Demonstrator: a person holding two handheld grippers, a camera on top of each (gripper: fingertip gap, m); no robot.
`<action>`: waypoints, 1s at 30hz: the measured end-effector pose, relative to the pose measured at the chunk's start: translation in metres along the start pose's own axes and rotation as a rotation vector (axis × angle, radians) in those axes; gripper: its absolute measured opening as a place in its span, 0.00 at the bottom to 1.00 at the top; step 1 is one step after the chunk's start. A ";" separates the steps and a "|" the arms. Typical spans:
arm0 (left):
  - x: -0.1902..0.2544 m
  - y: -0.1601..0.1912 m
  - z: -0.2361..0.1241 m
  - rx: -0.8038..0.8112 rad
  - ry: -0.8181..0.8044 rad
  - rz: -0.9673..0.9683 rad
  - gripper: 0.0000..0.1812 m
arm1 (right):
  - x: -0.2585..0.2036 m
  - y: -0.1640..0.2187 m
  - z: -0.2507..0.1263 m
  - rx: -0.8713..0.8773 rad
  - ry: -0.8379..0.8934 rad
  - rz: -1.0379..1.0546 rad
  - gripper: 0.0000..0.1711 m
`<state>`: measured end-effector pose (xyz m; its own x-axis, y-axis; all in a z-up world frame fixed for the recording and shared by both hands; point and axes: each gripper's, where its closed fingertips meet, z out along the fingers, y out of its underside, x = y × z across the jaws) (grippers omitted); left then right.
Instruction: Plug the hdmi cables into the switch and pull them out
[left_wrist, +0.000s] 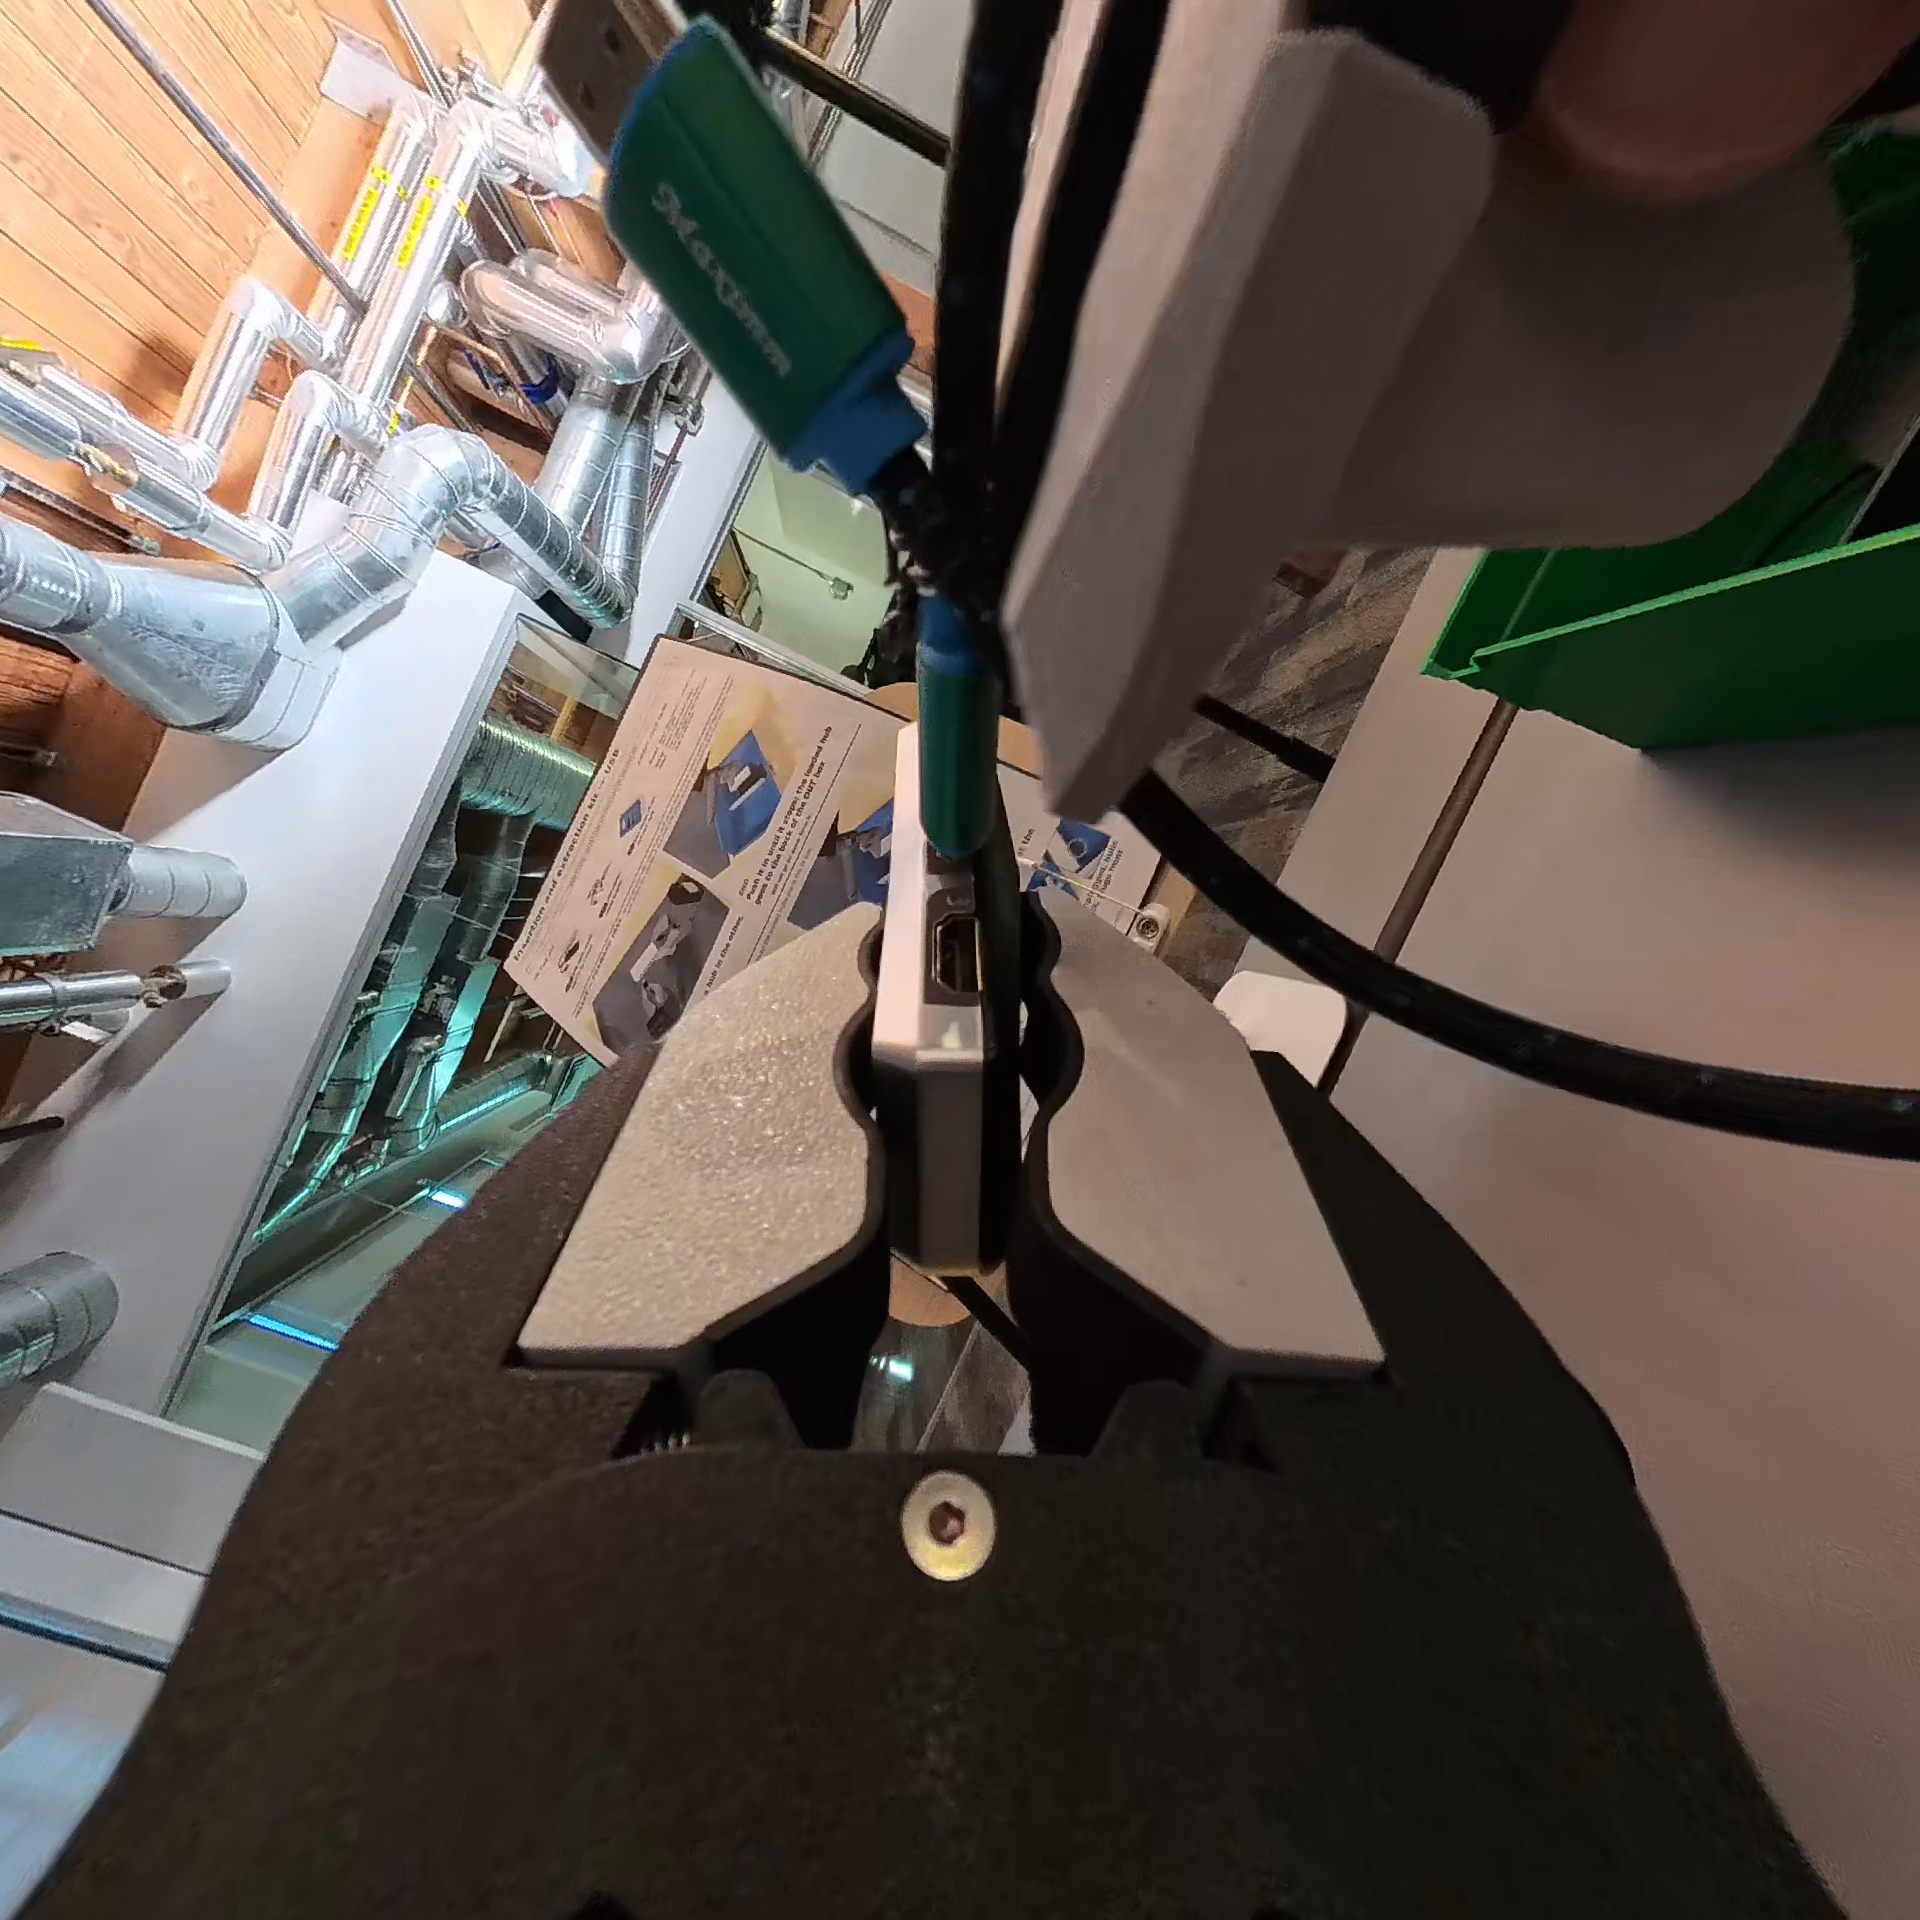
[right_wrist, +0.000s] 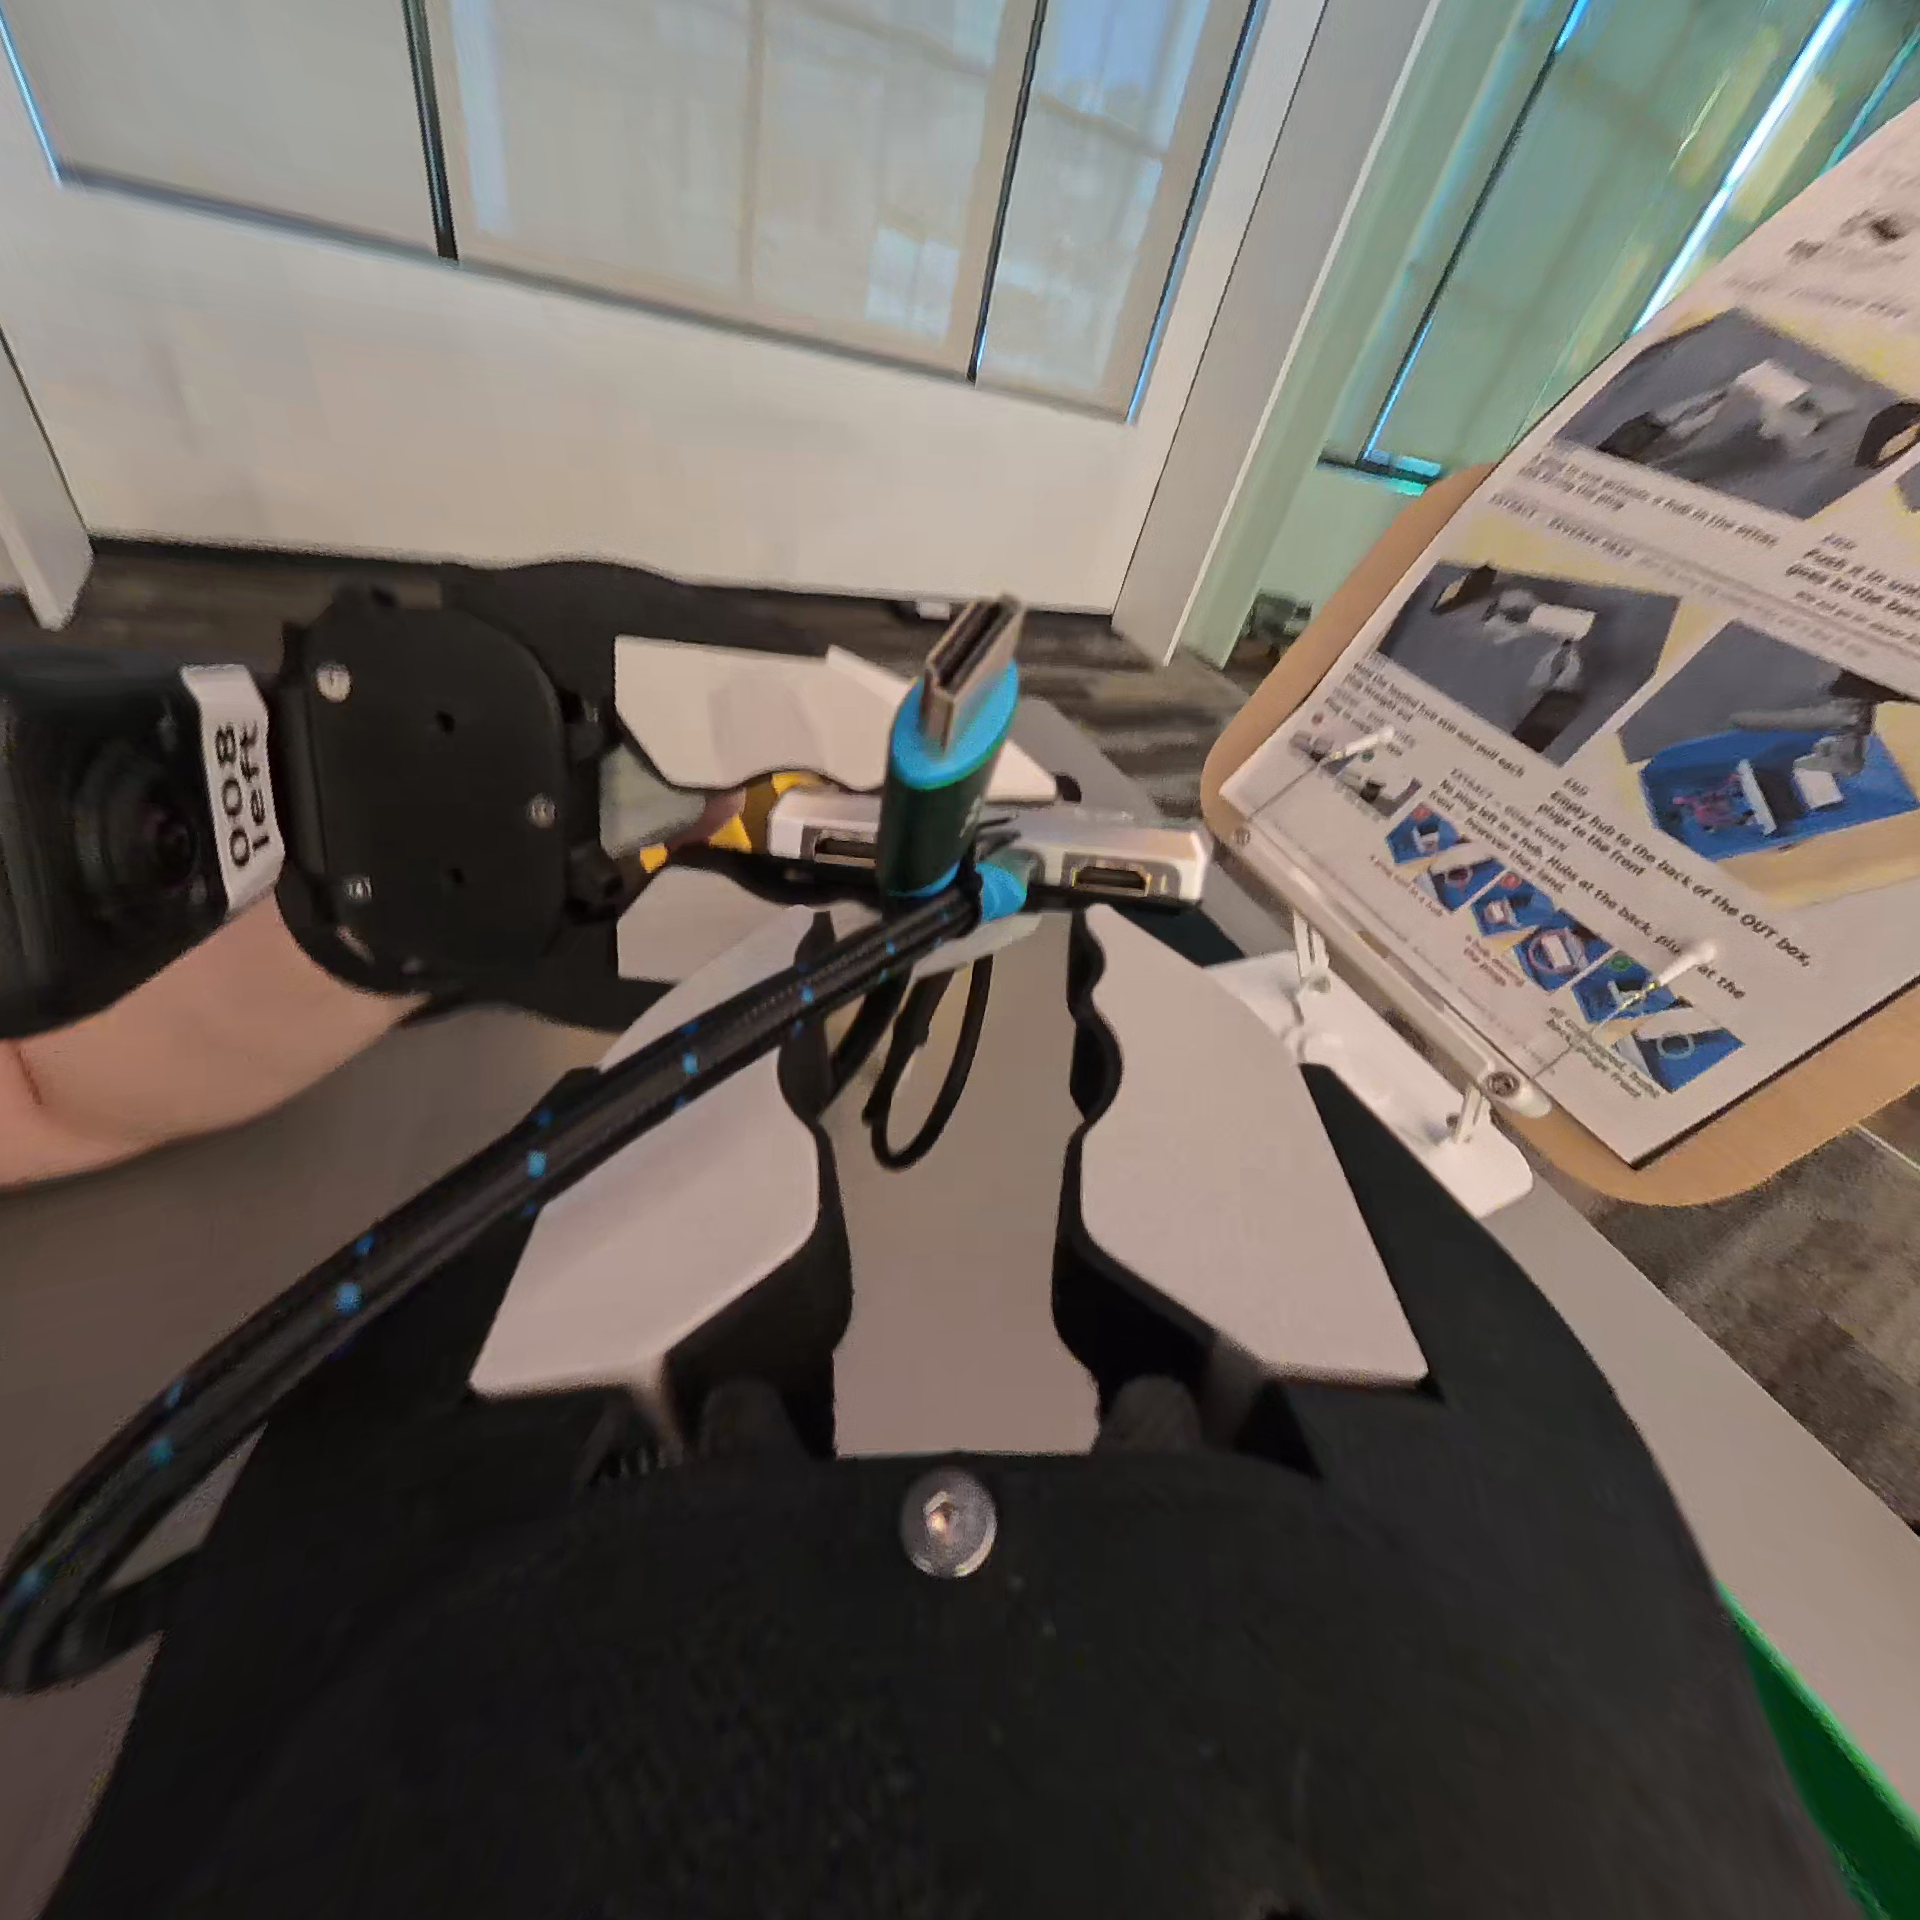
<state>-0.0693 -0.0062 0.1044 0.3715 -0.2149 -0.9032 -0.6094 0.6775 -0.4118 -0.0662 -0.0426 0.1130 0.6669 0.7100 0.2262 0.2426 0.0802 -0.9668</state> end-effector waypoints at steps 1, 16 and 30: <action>0.001 -0.001 0.000 0.001 0.003 -0.004 0.12 | 0.002 -0.003 0.001 0.035 0.024 0.012 0.25; 0.011 -0.006 0.006 0.026 -0.081 0.133 0.16 | 0.009 0.004 0.005 0.006 0.071 -0.027 0.13; 0.019 0.006 0.013 -0.050 -0.047 0.088 0.14 | 0.012 0.017 0.012 -0.052 0.106 -0.036 0.13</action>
<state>-0.0568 0.0033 0.0862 0.3467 -0.1222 -0.9300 -0.6750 0.6559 -0.3378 -0.0620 -0.0241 0.0976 0.7269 0.6294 0.2747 0.3019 0.0664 -0.9510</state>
